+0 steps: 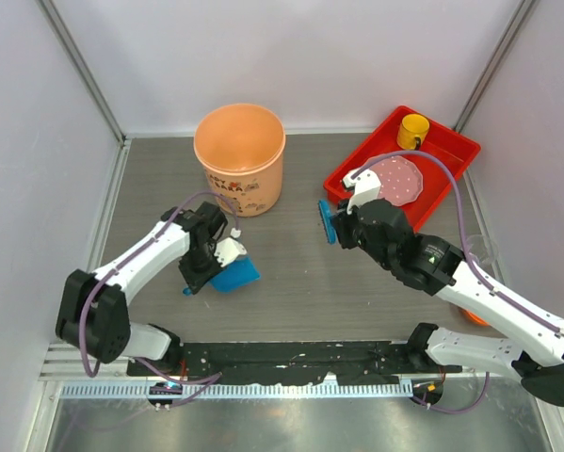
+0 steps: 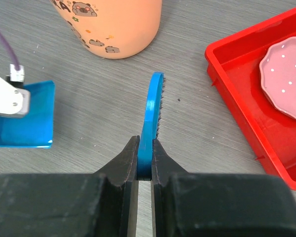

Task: Sweep away the paper scraps from the table

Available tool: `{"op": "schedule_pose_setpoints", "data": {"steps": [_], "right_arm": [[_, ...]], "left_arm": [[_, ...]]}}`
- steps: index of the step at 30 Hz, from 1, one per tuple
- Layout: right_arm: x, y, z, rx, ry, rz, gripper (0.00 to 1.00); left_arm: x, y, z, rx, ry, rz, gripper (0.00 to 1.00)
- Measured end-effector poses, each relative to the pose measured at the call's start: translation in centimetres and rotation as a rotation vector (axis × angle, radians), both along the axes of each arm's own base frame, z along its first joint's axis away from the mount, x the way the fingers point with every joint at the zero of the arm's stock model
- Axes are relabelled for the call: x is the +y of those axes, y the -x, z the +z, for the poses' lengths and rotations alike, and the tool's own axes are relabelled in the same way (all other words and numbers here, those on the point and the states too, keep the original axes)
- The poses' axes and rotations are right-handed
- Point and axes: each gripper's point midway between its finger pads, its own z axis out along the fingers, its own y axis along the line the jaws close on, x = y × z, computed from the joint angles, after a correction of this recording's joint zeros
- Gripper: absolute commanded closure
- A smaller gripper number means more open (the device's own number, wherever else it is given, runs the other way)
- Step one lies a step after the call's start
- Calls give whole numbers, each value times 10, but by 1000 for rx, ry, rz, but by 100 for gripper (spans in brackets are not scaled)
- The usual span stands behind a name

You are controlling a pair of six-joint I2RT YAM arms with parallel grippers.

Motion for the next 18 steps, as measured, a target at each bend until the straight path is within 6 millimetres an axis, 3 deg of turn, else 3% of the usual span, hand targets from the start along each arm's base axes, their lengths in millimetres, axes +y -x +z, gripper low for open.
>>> {"op": "schedule_pose_setpoints", "data": {"steps": [6, 9, 10, 12, 13, 15, 16, 18], "right_arm": [[1, 1, 0, 2, -1, 5, 99], [1, 0, -1, 3, -1, 5, 99], [1, 0, -1, 3, 0, 5, 99], [2, 0, -3, 7, 6, 6, 99], [3, -1, -4, 10, 12, 8, 99], [5, -2, -9, 18, 29, 17, 99], [7, -3, -13, 24, 45, 23, 99], [13, -5, -22, 39, 79, 45, 99]], "left_arm": [[-4, -13, -40, 45, -38, 20, 95], [-5, -20, -54, 37, -48, 23, 87], [-6, -23, -57, 31, -49, 24, 72], [-8, -28, -62, 20, -47, 28, 62], [-9, -30, -63, 15, -45, 29, 39], [-10, -31, -64, 10, -41, 40, 18], [-11, -31, -64, 12, -37, 35, 1], [-13, -30, -59, 16, -25, 45, 0]]}}
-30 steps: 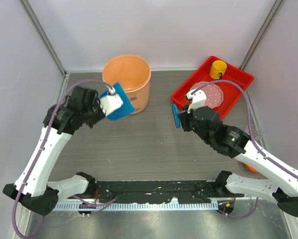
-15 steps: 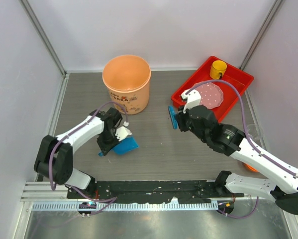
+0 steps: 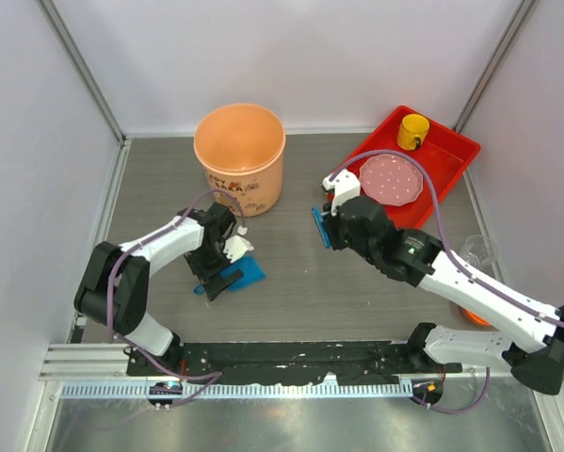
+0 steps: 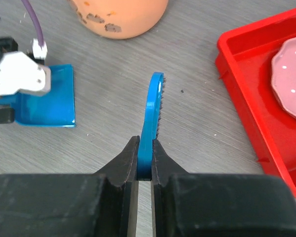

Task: Sweep away the paper scraps from the table

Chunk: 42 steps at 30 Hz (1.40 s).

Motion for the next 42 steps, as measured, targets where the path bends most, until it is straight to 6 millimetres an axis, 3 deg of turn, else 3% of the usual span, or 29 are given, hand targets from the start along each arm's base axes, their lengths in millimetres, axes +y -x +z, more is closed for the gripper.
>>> {"op": "schedule_pose_setpoints", "data": {"steps": [3, 6, 8, 10, 12, 17, 20, 22, 24, 26, 28, 29, 33, 36, 42], "right_arm": [[13, -3, -15, 27, 58, 62, 99], [41, 1, -25, -27, 145, 193, 99], [68, 18, -32, -116, 208, 324, 99], [95, 37, -45, -217, 304, 447, 99], [118, 46, -62, -265, 384, 520, 99], [156, 37, -119, -295, 584, 592, 93], [171, 35, -146, -304, 690, 616, 87], [182, 37, -154, -313, 721, 629, 85], [193, 42, -159, -324, 736, 642, 76], [202, 47, -164, -325, 752, 654, 55], [209, 53, -168, -310, 765, 667, 7], [212, 56, -170, -293, 781, 673, 7], [222, 73, -167, -258, 791, 719, 7], [226, 98, -156, -243, 745, 798, 7], [235, 156, -96, -184, 537, 1033, 7]], "left_arm": [[-8, -3, 21, -35, 50, 12, 0], [-17, -12, 61, -136, 139, 26, 0], [-18, -18, 91, -239, 212, 52, 0], [-3, -24, 121, -369, 268, 141, 0], [17, -29, 133, -454, 257, 235, 0], [71, -34, 114, -523, 150, 478, 0], [86, -33, 89, -502, 112, 556, 0], [92, -31, 80, -504, 98, 586, 0], [94, -33, 77, -513, 99, 604, 0], [96, -37, 77, -532, 106, 617, 0], [97, -43, 79, -551, 112, 630, 0], [98, -45, 79, -557, 114, 636, 0], [97, -51, 77, -576, 124, 638, 0], [94, -55, 76, -586, 146, 633, 0], [88, -61, 78, -597, 192, 603, 0]]}}
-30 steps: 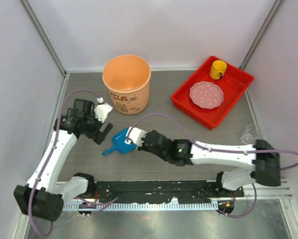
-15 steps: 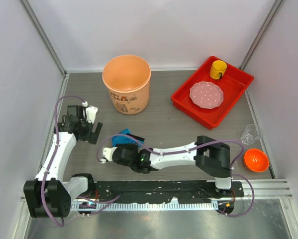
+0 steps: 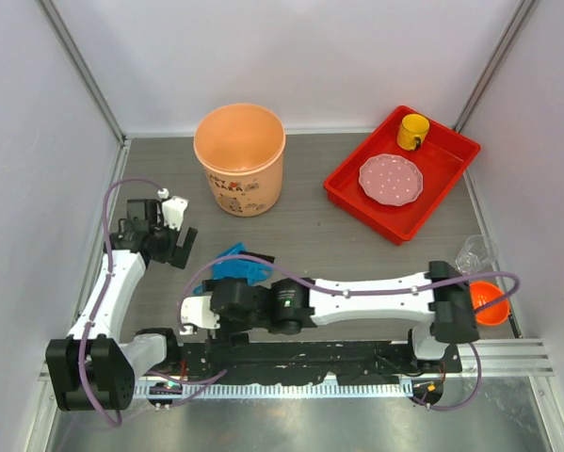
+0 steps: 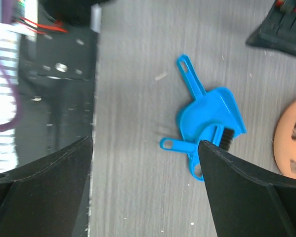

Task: Sweep away the paper scraps from the table

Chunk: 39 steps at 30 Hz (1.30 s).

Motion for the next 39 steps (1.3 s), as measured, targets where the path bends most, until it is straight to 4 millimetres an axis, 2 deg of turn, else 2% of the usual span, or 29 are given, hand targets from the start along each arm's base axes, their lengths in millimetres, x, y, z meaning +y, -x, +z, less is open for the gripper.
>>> {"op": "schedule_pose_setpoints", "data": {"steps": [3, 6, 7, 10, 12, 13, 14, 16, 22, 25, 30, 34, 37, 39], "right_arm": [[-2, 23, 40, 92, -82, 103, 7], [-22, 21, 61, 158, -130, 111, 7], [-31, 9, 65, 194, -154, 79, 7], [-83, -82, 55, 272, -209, -205, 6], [-140, -153, 35, 285, -251, -480, 5], [-165, -172, 27, 286, -257, -584, 5], [-192, -186, 17, 290, -264, -687, 5], [-235, -202, 7, 297, -295, -850, 5], [-337, -254, 20, 171, -554, -1262, 2], [-386, -259, 16, 85, -683, -1435, 2], [-440, -244, -4, -98, -793, -1613, 1], [-468, -228, -29, -225, -813, -1708, 0], [-479, -219, -44, -278, -807, -1740, 0], [-483, -218, -47, -304, -812, -1750, 1]], "left_arm": [[-3, -2, 2, -15, 14, -18, 0], [-4, -7, 5, -38, 21, -23, 0], [-5, -9, 5, -51, 24, -22, 0], [-5, -18, 7, -99, 32, -7, 0], [-5, -24, 6, -145, 43, 19, 1], [-5, -26, 6, -160, 50, 28, 0], [-5, -31, 6, -190, 61, 46, 0], [-4, -37, 5, -240, 77, 86, 0], [5, -59, -1, -396, 117, 221, 0], [12, -69, -3, -473, 128, 297, 0], [18, -87, 10, -582, 163, 371, 0], [17, -95, 13, -636, 191, 380, 0], [17, -92, 4, -654, 198, 379, 0], [15, -91, -6, -658, 204, 373, 0]]}}
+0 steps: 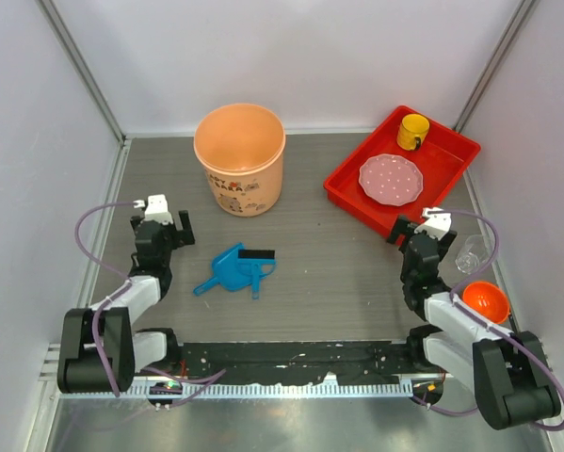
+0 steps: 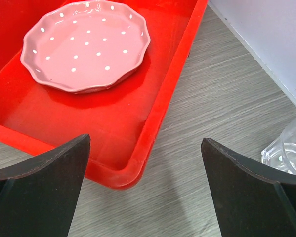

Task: Sweep away the paper scraps from the table

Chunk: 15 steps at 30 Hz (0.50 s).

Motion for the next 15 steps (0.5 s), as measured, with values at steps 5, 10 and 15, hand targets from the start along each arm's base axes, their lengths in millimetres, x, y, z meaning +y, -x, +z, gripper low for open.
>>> {"op": "schedule_pose_setpoints", "data": {"steps": [5, 10, 15], "right_arm": [[-1, -5, -5, -33, 2, -6, 0], [-1, -6, -7, -52, -2, -6, 0], [0, -8, -1, -83, -8, -5, 0]], "left_arm": [[-2, 1, -25, 13, 5, -10, 0], [-2, -3, -16, -51, 2, -10, 0], [-5, -8, -6, -100, 5, -25, 0]]}}
